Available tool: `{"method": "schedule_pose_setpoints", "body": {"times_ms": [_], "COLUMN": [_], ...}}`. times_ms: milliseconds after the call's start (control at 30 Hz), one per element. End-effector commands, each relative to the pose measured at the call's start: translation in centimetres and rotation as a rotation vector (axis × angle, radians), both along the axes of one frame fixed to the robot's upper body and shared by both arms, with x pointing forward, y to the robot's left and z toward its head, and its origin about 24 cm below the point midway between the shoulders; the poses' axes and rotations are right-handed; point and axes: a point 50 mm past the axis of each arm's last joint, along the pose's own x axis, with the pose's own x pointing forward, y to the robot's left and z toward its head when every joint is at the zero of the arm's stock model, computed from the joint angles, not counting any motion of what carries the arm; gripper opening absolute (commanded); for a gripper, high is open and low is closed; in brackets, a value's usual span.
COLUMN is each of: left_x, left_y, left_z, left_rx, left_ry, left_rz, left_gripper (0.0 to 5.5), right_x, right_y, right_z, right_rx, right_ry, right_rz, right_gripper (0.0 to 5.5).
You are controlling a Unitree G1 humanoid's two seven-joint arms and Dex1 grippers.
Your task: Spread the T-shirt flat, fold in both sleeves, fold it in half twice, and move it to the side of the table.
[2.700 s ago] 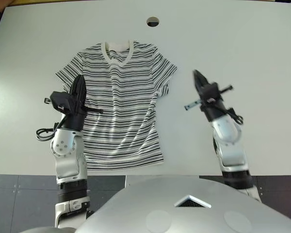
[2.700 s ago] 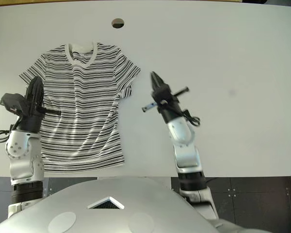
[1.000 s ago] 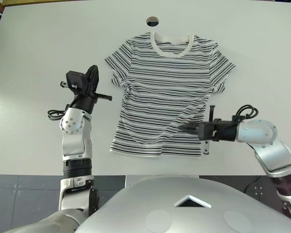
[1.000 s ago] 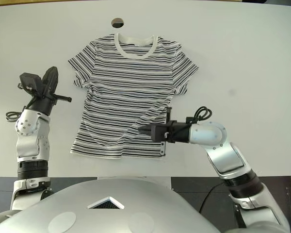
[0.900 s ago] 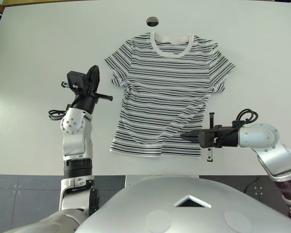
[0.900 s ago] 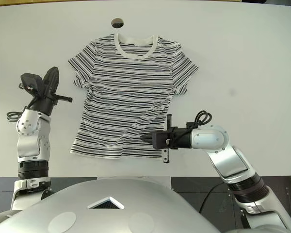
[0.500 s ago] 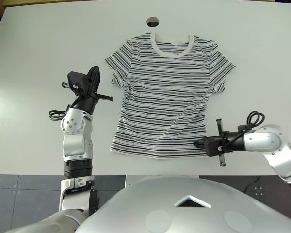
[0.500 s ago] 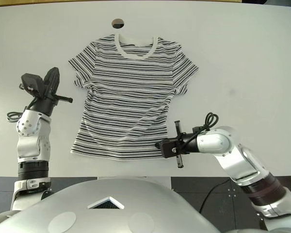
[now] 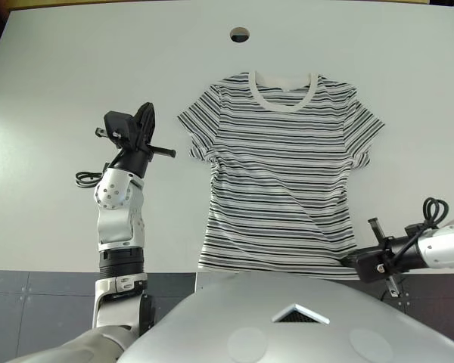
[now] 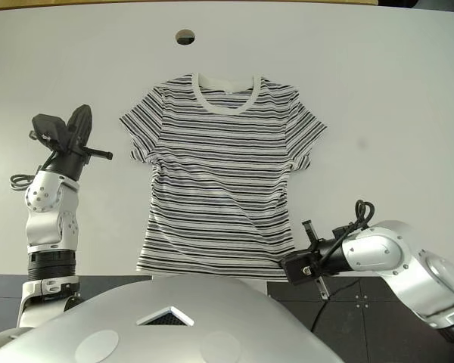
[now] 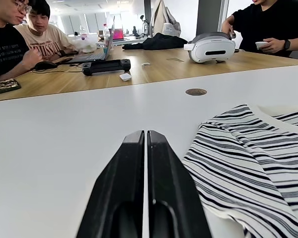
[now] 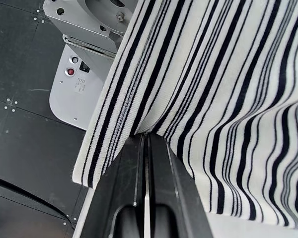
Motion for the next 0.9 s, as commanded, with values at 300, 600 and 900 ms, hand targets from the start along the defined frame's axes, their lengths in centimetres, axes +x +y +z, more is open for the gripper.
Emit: {"method": "schedule_pose_setpoints", "body": {"times_ms": [300,600,900], "left_x": [3.8,4.0,3.9], "left_y": [-1.4,-0.3,-1.3], "left_z": [-0.2,-2.8,-3.9], "left_rx": [-0.057,-0.064,-0.072], "left_ry": [0.322,0.525,0.588], "left_rz": [-0.132,-0.143,-0.235], "left_gripper": [1.40,2.16,2.03], "right_x": [7.9,9.4,11.6], "right_y": [2.8,2.9,0.7], "right_z": [4.7,5.6,5.2], "right_rx": [0.498,0.581,0.555], "right_ry": [-0.554,-0.627,-0.729], "right_rz": [-0.394,-0.528,-0.737], "right_gripper": [0.10,0.10,0.10]}}
